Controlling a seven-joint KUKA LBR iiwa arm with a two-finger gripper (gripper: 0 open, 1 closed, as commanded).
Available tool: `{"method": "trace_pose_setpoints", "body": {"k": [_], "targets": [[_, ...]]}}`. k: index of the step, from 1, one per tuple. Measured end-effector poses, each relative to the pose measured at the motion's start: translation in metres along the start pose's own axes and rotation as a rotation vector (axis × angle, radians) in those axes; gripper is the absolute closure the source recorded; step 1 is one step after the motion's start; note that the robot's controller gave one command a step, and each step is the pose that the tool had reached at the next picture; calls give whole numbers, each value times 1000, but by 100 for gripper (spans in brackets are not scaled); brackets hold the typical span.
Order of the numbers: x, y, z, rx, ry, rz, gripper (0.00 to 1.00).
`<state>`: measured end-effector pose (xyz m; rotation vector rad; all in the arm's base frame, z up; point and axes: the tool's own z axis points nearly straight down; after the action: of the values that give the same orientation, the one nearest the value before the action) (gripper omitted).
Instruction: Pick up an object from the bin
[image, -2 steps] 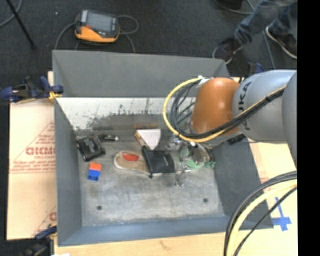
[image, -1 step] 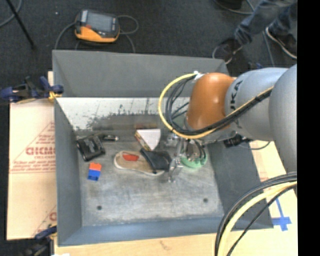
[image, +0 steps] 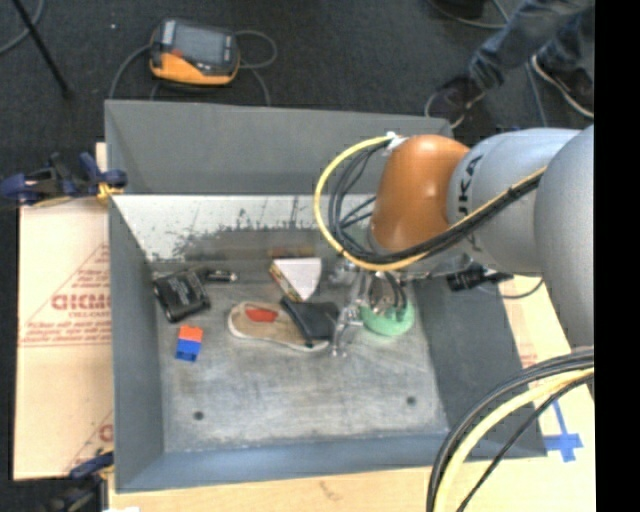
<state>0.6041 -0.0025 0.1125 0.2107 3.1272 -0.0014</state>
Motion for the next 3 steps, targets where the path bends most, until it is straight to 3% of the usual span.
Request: {"method": "trace_pose_setpoints", "body": {"k": [1, 2, 3], "targets": [[-7, 1, 19, -1, 2, -262, 0], [-13, 0, 37, -1, -2, 123, 100], [-13, 0, 37, -1, -2, 123, 100]]}}
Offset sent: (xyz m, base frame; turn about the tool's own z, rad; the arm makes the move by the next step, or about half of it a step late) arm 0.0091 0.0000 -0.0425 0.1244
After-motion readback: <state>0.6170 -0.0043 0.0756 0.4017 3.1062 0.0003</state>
